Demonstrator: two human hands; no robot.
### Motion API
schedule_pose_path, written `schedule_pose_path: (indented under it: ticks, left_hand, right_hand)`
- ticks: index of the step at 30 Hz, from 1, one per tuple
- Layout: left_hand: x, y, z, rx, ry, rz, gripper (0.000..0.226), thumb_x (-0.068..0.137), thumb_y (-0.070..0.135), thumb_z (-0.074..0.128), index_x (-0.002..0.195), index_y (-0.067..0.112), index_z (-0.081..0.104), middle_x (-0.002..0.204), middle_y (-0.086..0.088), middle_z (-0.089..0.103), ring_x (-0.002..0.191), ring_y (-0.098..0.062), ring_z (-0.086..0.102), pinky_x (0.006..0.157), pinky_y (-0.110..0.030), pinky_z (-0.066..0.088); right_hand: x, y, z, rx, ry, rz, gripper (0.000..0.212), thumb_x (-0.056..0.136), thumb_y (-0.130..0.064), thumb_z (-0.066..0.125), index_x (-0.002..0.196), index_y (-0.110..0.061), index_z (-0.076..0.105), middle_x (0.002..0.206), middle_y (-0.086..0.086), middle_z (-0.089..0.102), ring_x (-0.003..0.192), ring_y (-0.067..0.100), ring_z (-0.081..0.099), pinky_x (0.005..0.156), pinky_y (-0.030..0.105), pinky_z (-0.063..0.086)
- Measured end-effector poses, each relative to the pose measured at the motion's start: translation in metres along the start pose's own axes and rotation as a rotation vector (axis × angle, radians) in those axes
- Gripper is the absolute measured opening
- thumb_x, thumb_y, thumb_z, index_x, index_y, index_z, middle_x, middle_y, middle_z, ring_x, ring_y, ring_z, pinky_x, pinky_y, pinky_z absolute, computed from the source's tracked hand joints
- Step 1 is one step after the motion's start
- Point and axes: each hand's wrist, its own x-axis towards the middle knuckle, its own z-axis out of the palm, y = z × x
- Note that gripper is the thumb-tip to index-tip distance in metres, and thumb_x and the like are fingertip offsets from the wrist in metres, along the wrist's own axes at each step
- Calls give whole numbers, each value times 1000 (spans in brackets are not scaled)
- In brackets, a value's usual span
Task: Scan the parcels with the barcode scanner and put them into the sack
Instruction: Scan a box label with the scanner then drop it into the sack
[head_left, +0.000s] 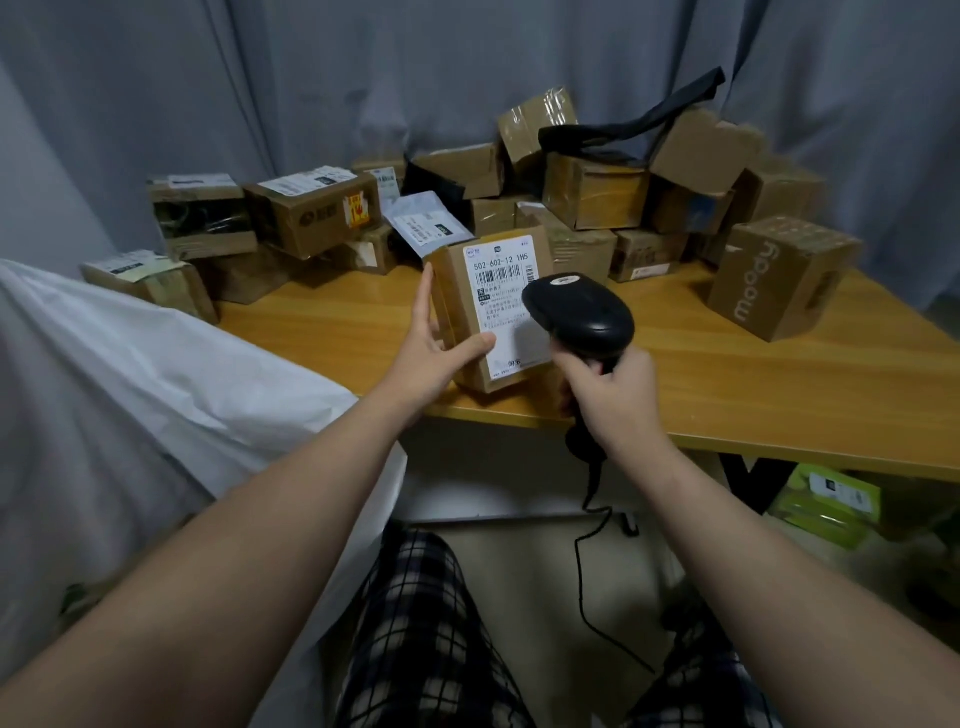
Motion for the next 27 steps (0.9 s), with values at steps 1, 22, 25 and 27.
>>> schedule_pose_path:
  ticks: [1, 22, 25, 27]
  left_hand:
    - [0, 0, 0, -11, 2, -4, 104, 85, 12, 71, 149, 45, -3, 146, -13, 41, 129, -25, 49, 80, -16, 53]
    - [-3, 3, 2, 77, 25, -14, 100, 88, 17, 68, 150, 41, -6, 153, -5, 33, 140, -21, 31, 96, -26, 34]
    - [-5, 3, 3, 73, 21, -8, 101, 88, 16, 68, 150, 41, -6, 154, -5, 32, 141, -20, 29, 99, -26, 33]
    - [-7, 2, 5, 71, 22, 10, 102, 87, 15, 70, 150, 42, -6, 153, -6, 31, 141, -22, 32, 106, -32, 35]
  right_hand:
    - [-4, 1, 2, -18, -10, -8, 25, 87, -18, 71, 66, -16, 57, 47, -9, 56, 45, 11, 57, 48, 24, 46]
    - [-27, 4, 3, 17, -35, 25, 16, 89, -19, 69, 77, -16, 59, 49, -11, 58, 43, 11, 58, 44, 21, 44]
    - [-27, 6, 2, 24, -28, 40, 15, 89, -18, 69, 78, -14, 59, 49, -11, 58, 42, 11, 57, 44, 21, 43]
    - [-27, 7, 0, 32, -22, 51, 15, 89, -19, 69, 80, -10, 60, 49, -10, 59, 42, 13, 58, 44, 23, 44]
